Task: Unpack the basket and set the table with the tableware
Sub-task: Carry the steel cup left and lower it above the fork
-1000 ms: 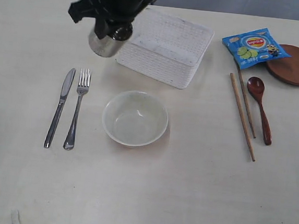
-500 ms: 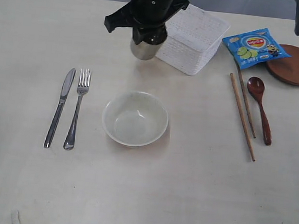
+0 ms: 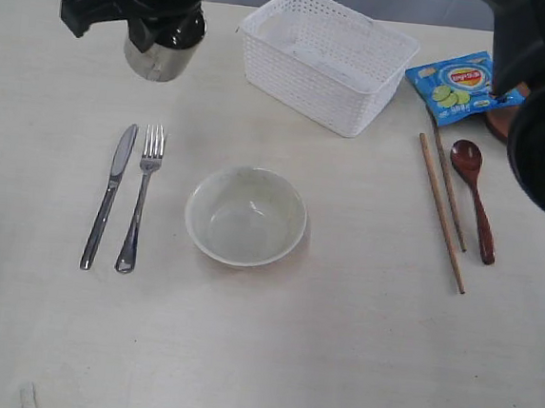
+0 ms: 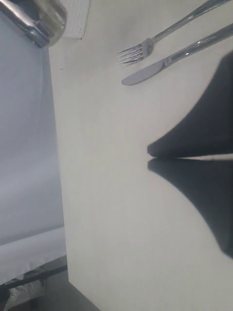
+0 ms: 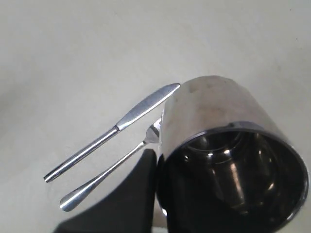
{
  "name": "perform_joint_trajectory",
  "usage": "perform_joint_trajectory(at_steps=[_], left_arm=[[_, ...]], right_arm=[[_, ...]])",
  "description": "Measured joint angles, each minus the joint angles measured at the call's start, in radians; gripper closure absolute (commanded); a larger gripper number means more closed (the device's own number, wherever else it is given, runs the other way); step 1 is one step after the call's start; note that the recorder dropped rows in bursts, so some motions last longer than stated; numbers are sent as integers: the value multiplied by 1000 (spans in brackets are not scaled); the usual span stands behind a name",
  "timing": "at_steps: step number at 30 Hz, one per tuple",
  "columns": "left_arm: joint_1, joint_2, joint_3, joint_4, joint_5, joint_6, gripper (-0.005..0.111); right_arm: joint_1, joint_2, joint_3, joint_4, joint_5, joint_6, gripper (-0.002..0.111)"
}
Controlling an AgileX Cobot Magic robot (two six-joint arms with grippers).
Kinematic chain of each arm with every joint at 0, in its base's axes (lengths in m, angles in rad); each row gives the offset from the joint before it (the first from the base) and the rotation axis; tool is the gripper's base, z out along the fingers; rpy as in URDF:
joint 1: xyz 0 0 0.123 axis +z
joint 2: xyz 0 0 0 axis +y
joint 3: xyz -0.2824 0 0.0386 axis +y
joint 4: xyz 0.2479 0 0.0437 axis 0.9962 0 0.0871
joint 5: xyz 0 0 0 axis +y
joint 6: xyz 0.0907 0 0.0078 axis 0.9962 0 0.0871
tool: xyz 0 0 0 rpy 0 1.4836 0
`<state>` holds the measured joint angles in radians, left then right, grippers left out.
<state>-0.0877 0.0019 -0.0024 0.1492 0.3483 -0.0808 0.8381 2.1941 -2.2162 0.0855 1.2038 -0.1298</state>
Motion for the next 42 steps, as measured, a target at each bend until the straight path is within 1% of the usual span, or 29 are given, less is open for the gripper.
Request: perform_joint_trajectory(at_steps=[3, 6, 12, 19, 23, 35, 42], left_arm=[[0, 0, 0, 0, 0, 0, 107], [0, 0, 0, 0, 0, 0, 107], [0, 0, 0, 0, 0, 0, 107], [0, 0, 0, 0, 0, 0, 107], [0, 0, 0, 0, 0, 0, 107], [0, 0, 0, 0, 0, 0, 107], [0, 0, 0, 0, 0, 0, 107]], right_arm=[[40, 3, -56, -96, 14, 48, 109], [56, 30, -114, -157, 16, 71, 109], [59, 141, -197, -190, 4, 82, 109], [59, 245, -201, -211, -81, 82, 109], [59, 280, -201, -216, -158, 86, 109], [31, 332, -205, -239, -171, 104, 109], [31, 342, -201, -204, -186, 104, 109]])
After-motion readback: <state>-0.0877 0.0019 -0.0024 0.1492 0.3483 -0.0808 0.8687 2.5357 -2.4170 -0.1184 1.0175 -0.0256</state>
